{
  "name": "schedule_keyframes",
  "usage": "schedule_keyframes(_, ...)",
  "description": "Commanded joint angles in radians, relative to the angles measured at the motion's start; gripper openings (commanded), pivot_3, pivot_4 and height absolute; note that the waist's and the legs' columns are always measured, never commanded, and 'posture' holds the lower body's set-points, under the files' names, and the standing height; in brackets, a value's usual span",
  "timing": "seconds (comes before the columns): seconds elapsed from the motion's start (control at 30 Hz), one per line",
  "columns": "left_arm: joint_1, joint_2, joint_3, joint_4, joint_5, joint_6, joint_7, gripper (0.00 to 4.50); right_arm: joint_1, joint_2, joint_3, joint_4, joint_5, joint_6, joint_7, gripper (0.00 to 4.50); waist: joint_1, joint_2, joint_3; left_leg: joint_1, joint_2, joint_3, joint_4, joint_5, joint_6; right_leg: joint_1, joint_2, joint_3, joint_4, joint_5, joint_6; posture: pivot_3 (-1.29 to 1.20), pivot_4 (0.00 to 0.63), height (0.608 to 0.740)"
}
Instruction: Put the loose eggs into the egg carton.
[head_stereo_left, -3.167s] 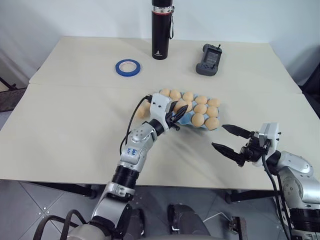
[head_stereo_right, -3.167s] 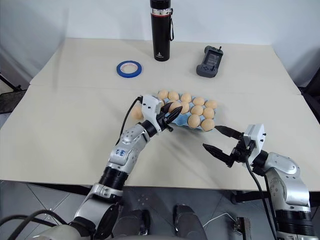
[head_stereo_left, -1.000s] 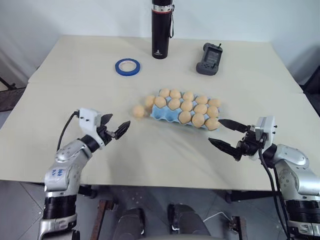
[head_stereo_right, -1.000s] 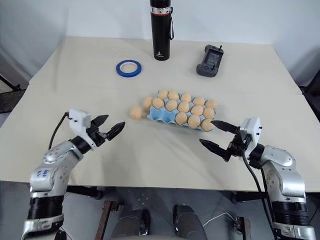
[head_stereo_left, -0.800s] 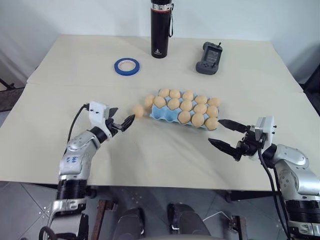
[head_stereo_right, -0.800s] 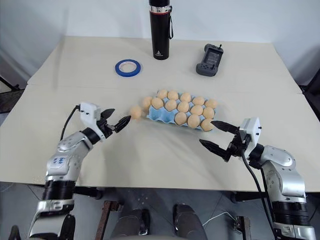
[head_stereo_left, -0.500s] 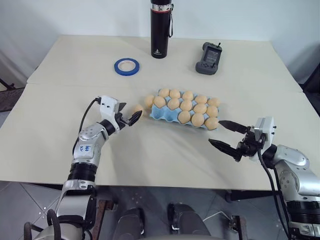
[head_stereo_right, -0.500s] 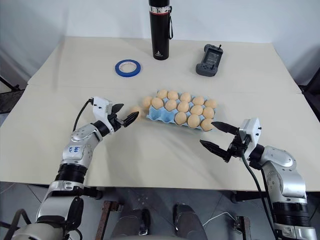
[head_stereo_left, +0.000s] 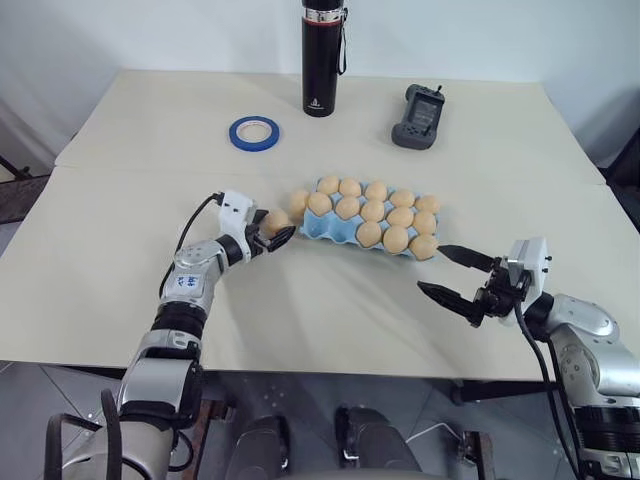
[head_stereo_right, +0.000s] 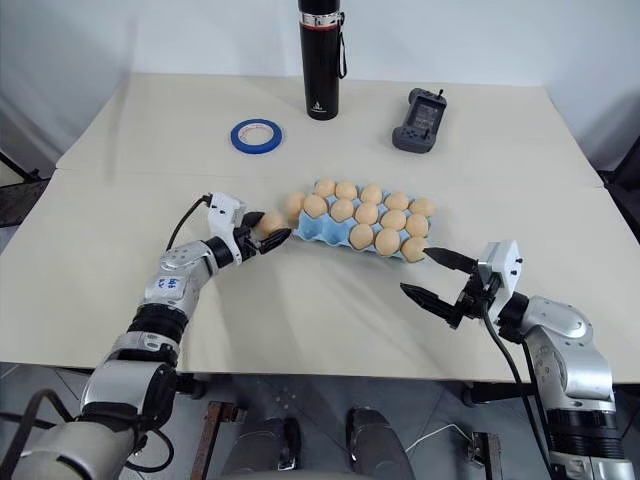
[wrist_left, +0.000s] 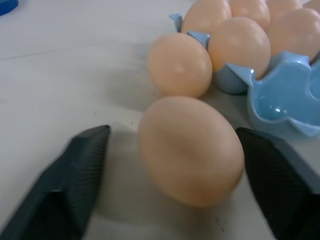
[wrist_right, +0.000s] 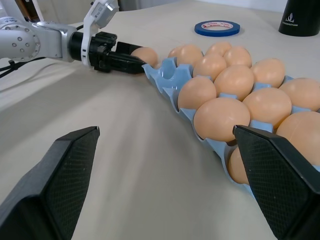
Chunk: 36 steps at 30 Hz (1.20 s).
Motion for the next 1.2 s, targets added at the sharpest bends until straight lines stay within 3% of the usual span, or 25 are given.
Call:
schedule_keyframes(0.03, -0.036, -0.005, 0.005, 0.024, 0.011, -0.043, -0.007, 2.86, 0.012, -0.012, -0.035, -0.038, 0.009, -0.018, -0.008, 4.50, 0.000, 0.000, 0.000, 0.000, 0.000, 0.000, 0.000, 0.000, 0.000, 0.000, 0.000, 0.000, 0.000, 0.000, 0.000, 0.00, 0.150, 0.740)
schedule_keyframes(0.13, -0.042, -0.002, 0.008, 0.032, 0.015, -0.052, -0.011, 2.08, 0.020, -0.013, -0.040, -0.041, 0.008, -0.020, -0.012, 4.50, 0.000, 0.000, 0.000, 0.000, 0.000, 0.000, 0.000, 0.000, 0.000, 0.000, 0.000, 0.000, 0.000, 0.000, 0.000, 0.00, 0.150, 0.740)
schedule_keyframes(0.27, -0.020, 0.020, 0.007, -0.059, 0.008, -0.019, -0.037, 2.03, 0.032, -0.015, -0.047, -0.048, 0.012, -0.024, -0.018, 4.50, 0.000, 0.000, 0.000, 0.000, 0.000, 0.000, 0.000, 0.000, 0.000, 0.000, 0.000, 0.000, 0.001, 0.000, 0.000, 0.00, 0.150, 0.740)
schedule_keyframes(0.43, 0.028, 0.044, -0.006, -0.345, -0.053, 0.155, -0.120, 2.03, 0.043, -0.008, -0.058, -0.058, 0.017, -0.026, -0.024, 4.50, 0.000, 0.000, 0.001, 0.000, 0.000, 0.000, 0.000, 0.000, -0.001, 0.000, 0.000, 0.000, 0.001, 0.000, 0.000, 0.00, 0.150, 0.740)
schedule_keyframes(0.6, -0.003, 0.014, -0.006, -0.428, -0.082, 0.238, -0.124, 2.03, 0.046, 0.003, -0.060, -0.064, 0.019, -0.030, -0.024, 4.50, 0.001, 0.000, 0.001, 0.000, 0.000, 0.000, 0.001, 0.001, -0.001, 0.000, 0.000, 0.000, 0.002, 0.000, 0.000, 0.00, 0.150, 0.740)
schedule_keyframes(0.87, -0.110, -0.096, -0.072, -0.253, -0.054, 0.184, -0.198, 2.03, 0.062, 0.038, -0.073, -0.087, 0.036, -0.068, -0.031, 4.50, 0.001, 0.000, 0.001, 0.000, -0.001, 0.000, 0.002, 0.001, 0.000, 0.000, 0.000, 0.001, 0.003, 0.000, 0.001, 0.00, 0.150, 0.740)
schedule_keyframes(1.13, -0.176, -0.136, -0.108, -0.094, -0.009, 0.083, -0.225, 2.03, 0.112, 0.036, -0.085, -0.117, 0.029, -0.076, -0.078, 4.50, -0.001, 0.000, 0.002, 0.001, 0.000, 0.001, 0.002, 0.001, -0.001, 0.000, 0.001, 0.002, 0.003, 0.000, 0.001, 0.00, 0.150, 0.740)
schedule_keyframes(1.2, -0.183, -0.140, -0.107, -0.081, -0.007, 0.079, -0.227, 2.73, 0.124, 0.034, -0.086, -0.122, 0.030, -0.080, -0.084, 4.50, -0.001, 0.000, 0.002, 0.001, 0.000, 0.001, 0.002, 0.001, -0.001, 0.000, 0.001, 0.002, 0.003, 0.000, 0.001, 0.00, 0.150, 0.740)
